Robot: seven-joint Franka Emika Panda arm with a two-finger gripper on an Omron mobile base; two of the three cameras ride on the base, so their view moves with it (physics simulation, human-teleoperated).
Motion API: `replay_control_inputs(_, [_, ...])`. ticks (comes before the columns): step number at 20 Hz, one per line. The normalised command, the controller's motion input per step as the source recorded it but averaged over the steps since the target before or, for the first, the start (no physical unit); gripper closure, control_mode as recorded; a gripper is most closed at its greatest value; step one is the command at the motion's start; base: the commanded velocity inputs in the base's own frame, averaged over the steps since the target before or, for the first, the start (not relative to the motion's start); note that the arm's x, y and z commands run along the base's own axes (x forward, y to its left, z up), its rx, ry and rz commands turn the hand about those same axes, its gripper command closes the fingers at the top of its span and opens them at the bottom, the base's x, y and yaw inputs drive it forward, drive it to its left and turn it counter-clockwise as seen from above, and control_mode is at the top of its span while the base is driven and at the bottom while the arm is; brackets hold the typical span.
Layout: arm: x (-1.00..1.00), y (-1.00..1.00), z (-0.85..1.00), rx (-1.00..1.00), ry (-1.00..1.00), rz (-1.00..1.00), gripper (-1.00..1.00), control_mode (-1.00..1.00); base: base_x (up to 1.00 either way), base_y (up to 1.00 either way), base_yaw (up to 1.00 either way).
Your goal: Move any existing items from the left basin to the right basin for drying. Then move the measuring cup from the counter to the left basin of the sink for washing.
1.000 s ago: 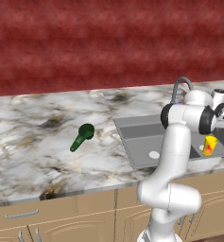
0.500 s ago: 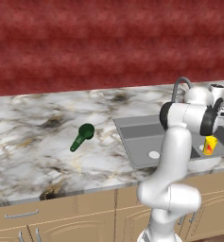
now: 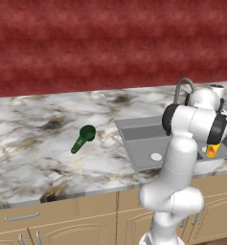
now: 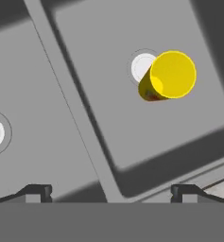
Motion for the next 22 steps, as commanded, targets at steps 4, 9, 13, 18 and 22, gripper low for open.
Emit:
replay_control_inputs(4, [-0.31, 0.49, 0.12, 0.0, 0.0, -0.04, -1.0, -1.0, 0.0, 0.0, 0.0])
replay_control_inputs(9, [-0.24, 0.54, 0.12, 0.0, 0.0, -0.06, -1.0, -1.0, 0.0, 0.0, 0.0])
replay_control_inputs(13, [-0.19, 0.56, 0.06, 0.0, 0.0, -0.08, -1.0, -1.0, 0.0, 0.0, 0.0])
replay_control_inputs(18, [-0.14, 0.59, 0.02, 0.0, 0.0, -0.09, -1.0, -1.0, 0.0, 0.0, 0.0])
replay_control_inputs(22, [-0.08, 0.54, -0.03, 0.0, 0.02, -0.06, -1.0, -1.0, 0.0, 0.0, 0.0])
